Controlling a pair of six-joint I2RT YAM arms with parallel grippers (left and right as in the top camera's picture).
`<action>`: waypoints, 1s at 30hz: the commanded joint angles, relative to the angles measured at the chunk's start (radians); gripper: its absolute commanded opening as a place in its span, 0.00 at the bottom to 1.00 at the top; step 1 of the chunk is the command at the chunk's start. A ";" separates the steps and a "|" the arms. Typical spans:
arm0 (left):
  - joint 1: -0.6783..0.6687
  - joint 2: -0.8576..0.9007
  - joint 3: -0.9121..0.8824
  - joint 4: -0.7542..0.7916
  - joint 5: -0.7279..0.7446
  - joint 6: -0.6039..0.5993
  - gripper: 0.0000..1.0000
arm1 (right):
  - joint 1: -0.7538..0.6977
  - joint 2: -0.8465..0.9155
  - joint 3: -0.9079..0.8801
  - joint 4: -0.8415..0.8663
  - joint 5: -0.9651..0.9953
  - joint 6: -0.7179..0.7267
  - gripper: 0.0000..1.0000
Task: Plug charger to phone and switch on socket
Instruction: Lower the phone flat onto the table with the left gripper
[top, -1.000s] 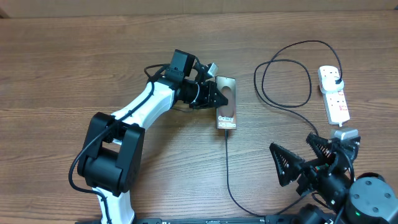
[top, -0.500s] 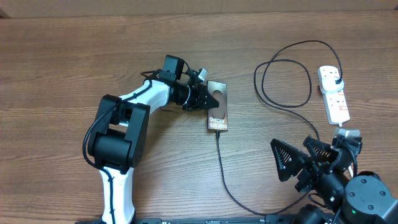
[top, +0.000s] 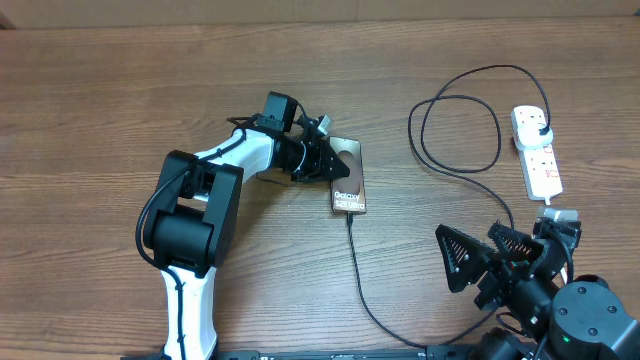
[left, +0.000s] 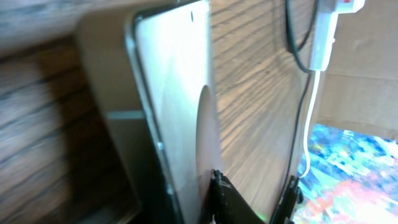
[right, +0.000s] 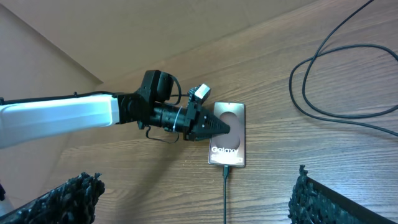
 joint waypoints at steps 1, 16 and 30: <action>-0.006 0.021 0.015 -0.011 -0.052 0.037 0.26 | -0.002 0.003 -0.013 0.002 0.012 0.007 1.00; -0.005 0.021 0.015 -0.103 -0.197 0.036 0.42 | -0.002 0.005 -0.038 0.003 0.012 0.008 1.00; 0.003 0.021 0.015 -0.164 -0.329 0.080 0.53 | -0.002 0.005 -0.039 0.011 0.012 0.007 1.00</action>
